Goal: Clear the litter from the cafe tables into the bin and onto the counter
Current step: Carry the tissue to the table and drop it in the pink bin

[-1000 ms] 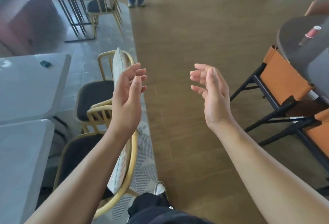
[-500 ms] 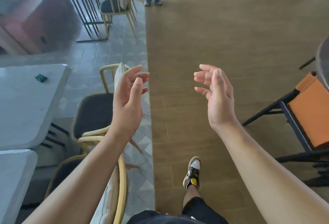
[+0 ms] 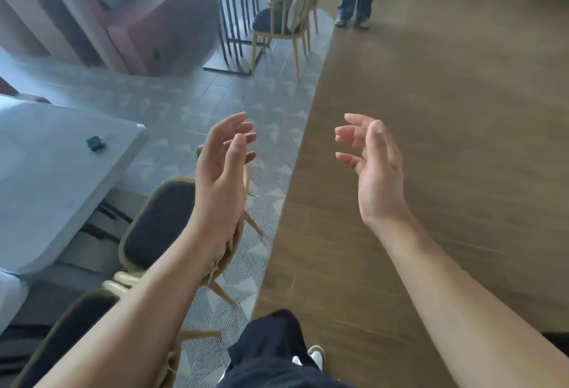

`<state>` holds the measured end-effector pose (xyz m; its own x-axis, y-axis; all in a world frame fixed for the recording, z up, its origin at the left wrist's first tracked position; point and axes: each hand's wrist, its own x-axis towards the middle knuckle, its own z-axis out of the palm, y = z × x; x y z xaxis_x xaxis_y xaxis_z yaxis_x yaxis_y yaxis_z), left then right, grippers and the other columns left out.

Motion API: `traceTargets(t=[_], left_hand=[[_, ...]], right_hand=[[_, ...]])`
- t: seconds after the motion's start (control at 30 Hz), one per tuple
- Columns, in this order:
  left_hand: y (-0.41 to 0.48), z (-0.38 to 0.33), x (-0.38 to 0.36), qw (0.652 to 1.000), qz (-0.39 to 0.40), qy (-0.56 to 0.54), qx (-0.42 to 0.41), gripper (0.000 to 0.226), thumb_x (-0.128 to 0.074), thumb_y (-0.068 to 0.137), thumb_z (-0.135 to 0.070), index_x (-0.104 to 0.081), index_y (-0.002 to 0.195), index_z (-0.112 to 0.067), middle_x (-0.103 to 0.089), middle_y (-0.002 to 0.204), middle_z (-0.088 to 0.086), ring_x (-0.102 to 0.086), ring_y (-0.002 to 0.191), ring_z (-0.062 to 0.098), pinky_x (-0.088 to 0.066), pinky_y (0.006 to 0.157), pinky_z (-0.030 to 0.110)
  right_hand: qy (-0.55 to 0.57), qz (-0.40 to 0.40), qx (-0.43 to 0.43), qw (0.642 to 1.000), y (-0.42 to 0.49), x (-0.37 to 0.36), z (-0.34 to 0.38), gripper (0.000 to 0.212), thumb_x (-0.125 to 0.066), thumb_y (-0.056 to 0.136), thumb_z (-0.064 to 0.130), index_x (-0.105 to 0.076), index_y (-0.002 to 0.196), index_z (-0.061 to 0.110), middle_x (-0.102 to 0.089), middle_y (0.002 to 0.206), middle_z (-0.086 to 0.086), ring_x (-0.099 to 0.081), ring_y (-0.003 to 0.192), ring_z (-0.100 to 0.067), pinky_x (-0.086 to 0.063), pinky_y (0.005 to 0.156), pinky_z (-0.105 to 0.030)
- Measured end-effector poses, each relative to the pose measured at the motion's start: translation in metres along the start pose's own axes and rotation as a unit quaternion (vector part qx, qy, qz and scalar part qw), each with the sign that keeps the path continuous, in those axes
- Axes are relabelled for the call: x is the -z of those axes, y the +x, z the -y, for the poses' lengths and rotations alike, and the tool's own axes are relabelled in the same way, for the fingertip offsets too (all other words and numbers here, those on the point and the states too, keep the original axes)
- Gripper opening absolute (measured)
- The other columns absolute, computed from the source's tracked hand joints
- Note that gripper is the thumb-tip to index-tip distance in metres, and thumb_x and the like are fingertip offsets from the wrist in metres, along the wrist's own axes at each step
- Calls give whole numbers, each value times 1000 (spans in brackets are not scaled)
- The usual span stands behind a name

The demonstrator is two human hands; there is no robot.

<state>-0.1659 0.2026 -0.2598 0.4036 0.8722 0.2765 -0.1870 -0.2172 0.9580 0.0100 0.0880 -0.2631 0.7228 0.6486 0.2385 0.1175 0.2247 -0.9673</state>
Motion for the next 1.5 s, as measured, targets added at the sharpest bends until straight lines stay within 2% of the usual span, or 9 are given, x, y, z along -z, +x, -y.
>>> traceTargets(t=[0.13,0.2,0.4,0.6,0.73,0.9,1.07,1.2,1.5], left_hand=[[61,25,-22,1000,-30,2,3,31,-45,105,-25,-59,131,-15,-66,124,4,-65,121,29,-53,103,47],[96,42,-30,999,-40,11,-1,30,-46,106,-27,-59,130,-17,-66,125,4,-64,123,32,-54,104,50],[224,96,-44,997,-76,18,-10,40,-50,99,-43,-60,130,-21,-68,127,3,-67,121,25,-56,102,48],[357,120,-49,994,-102,24,-18,36,-49,99,-43,-60,128,-25,-67,124,1,-67,120,26,-56,99,44],[432,132,-57,993,-111,37,-21,28,-47,105,-33,-60,128,-24,-67,127,5,-67,121,27,-57,100,48],[526,157,-76,991,-121,50,-34,33,-47,102,-39,-60,129,-26,-67,127,5,-68,121,28,-58,99,46],[628,197,-107,988,-141,54,-43,34,-49,100,-40,-61,128,-26,-68,126,6,-68,121,28,-58,97,44],[719,227,-139,983,-164,64,-49,33,-48,100,-40,-62,127,-27,-68,123,3,-68,121,29,-59,97,47],[891,272,-186,979,-188,71,-43,35,-47,102,-38,-62,130,-25,-70,124,5,-68,120,27,-60,95,45]], right_hand=[[2,33,4,999,78,-4,-25,38,-42,102,61,-75,110,44,-73,107,6,-67,109,-13,-57,90,-40],[3,48,3,999,120,-10,-40,38,-42,103,61,-75,111,44,-73,109,3,-68,110,-15,-56,90,-40],[0,76,0,997,261,-49,-87,38,-43,102,61,-74,111,42,-72,109,2,-67,109,-16,-55,88,-38],[8,96,-4,995,401,-95,-112,37,-43,101,63,-74,111,43,-71,111,-1,-66,109,-18,-54,88,-38],[15,110,5,994,477,-118,-127,36,-43,102,61,-74,110,45,-71,111,1,-67,110,-17,-54,89,-39],[26,120,0,992,572,-138,-156,36,-42,103,61,-73,111,46,-72,111,1,-67,111,-19,-55,91,-42],[31,138,-6,990,684,-149,-197,41,-41,102,63,-71,115,38,-72,111,0,-68,113,-22,-55,96,-47],[34,155,-7,987,789,-158,-222,37,-41,102,63,-72,111,45,-72,111,1,-68,114,-24,-54,98,-52],[21,197,-16,980,977,-190,-257,38,-40,103,64,-72,112,47,-71,114,-1,-68,113,-20,-56,98,-48]])
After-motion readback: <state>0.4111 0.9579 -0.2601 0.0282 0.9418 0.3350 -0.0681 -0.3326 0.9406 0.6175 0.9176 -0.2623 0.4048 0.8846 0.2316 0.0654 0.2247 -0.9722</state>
